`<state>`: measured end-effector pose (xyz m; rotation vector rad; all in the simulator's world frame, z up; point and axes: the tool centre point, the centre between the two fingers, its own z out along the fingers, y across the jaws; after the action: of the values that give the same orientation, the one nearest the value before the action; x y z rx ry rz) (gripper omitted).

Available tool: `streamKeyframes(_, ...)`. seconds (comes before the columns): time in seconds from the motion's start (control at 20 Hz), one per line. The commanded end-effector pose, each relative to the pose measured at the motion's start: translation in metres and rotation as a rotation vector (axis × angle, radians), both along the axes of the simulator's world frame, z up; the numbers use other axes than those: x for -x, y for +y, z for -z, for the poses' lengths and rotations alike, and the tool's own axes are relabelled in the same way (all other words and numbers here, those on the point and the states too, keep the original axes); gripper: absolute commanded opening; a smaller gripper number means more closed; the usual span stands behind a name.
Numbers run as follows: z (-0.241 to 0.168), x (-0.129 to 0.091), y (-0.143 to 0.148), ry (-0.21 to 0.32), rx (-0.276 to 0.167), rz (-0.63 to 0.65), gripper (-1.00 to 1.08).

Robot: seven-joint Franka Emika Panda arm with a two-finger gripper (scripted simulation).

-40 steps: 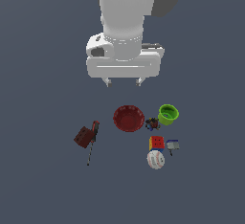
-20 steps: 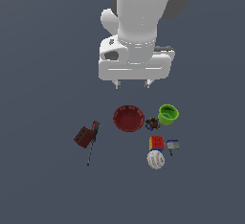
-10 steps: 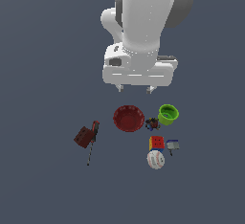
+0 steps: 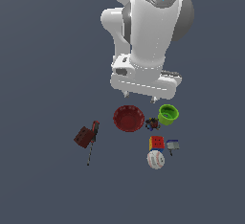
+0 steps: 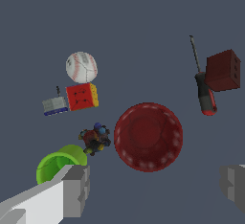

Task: Pick up a designated object from a clutter of objects.

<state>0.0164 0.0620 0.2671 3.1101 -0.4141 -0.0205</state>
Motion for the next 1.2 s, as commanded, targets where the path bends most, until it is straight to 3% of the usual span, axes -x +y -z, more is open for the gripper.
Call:
streamKeyframes(0.0, 0.01, -0.001, 0.005, -0.001, 0.001, 0.055, 1.0)
streamKeyframes(1.15, 0.097, 0.002, 0.054, -0.009, 0.006, 0.551, 1.0)
